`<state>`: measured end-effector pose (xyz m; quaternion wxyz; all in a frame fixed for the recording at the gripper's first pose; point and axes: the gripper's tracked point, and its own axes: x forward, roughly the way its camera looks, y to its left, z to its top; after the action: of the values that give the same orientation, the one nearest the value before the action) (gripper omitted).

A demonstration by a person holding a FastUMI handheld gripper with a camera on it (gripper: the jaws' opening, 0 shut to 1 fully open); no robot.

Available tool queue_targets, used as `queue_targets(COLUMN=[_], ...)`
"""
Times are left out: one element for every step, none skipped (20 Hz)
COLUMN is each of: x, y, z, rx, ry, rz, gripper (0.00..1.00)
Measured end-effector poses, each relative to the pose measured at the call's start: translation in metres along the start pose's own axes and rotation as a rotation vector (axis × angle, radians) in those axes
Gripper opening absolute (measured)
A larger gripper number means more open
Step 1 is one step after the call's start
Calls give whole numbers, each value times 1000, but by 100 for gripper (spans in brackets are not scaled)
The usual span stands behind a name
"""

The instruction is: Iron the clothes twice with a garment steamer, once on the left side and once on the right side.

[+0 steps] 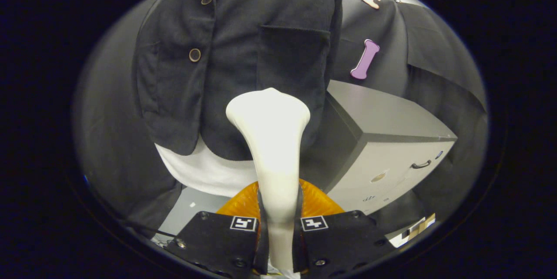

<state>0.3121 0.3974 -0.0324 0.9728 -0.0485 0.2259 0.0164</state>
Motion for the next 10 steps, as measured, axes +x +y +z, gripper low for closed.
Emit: queue_targets(x=[0,-1,-3,-8,-14,-20,-28,-35,-44,-53], y=[1,0,-1,-3,-6,-6,-7,-6,-4,-2], z=[0,0,2,6,9,14,20,25,32,40], rx=[3,2,7,9,10,12,14,15,20,18], ry=[-2,-3,-9,-17,-26,-36,-45,-53,-68,-77], rz=[3,3,5,6,7,11,14,20,30,34], gripper=[24,24,24,24,24,24,24,24,24,24])
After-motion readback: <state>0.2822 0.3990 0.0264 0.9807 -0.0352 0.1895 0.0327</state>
